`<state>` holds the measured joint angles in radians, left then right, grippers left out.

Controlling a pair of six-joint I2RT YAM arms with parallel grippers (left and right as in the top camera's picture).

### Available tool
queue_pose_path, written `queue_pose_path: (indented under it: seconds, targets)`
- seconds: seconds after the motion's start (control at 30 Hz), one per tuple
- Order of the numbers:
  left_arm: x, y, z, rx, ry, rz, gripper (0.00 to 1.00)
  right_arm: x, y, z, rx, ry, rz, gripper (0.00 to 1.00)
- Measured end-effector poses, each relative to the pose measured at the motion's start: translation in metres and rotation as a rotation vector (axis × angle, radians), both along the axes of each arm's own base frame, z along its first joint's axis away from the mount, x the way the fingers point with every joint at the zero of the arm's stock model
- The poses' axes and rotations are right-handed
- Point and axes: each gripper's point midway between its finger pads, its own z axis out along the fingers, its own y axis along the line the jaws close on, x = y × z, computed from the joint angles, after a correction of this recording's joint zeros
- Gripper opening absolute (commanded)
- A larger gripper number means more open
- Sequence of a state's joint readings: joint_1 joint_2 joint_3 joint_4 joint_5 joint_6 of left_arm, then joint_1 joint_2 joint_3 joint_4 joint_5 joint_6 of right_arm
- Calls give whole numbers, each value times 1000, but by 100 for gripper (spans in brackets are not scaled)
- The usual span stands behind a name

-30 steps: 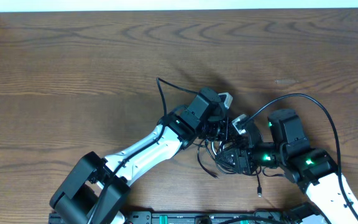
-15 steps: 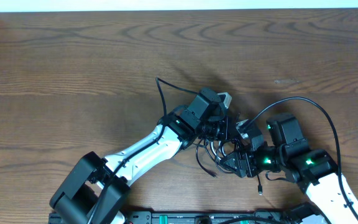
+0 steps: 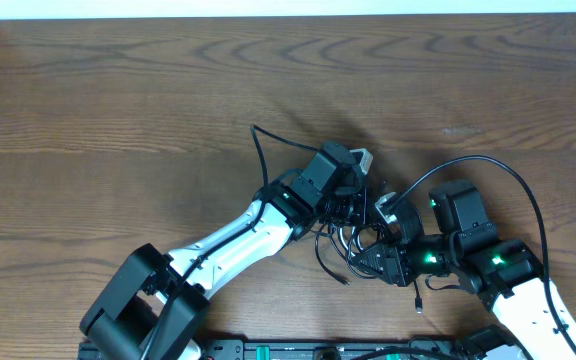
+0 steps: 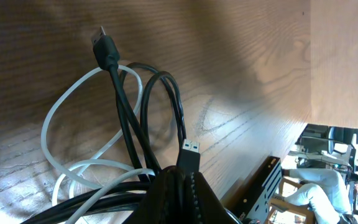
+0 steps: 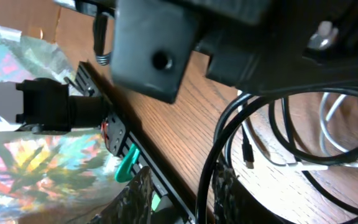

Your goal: Untangle cables

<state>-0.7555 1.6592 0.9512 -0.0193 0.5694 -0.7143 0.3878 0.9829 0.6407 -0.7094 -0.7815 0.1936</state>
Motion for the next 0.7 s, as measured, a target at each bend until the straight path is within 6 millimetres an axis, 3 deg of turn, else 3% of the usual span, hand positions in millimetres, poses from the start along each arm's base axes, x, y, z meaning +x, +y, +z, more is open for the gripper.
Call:
queue_pose_path:
  seconds: [0.07, 0.23, 0.37, 0.7]
  targets:
    - [0, 0, 0, 0, 0, 0, 9, -1, 1, 1, 6, 2, 4, 24]
    - [0, 0, 0, 0, 0, 0, 9, -1, 1, 2, 12, 3, 7, 1]
    - [0, 0, 0, 0, 0, 0, 9, 3, 4, 6, 34, -24, 12, 1]
    - [0, 0, 0, 0, 1, 1, 9, 10, 26, 43, 222, -149, 108, 1]
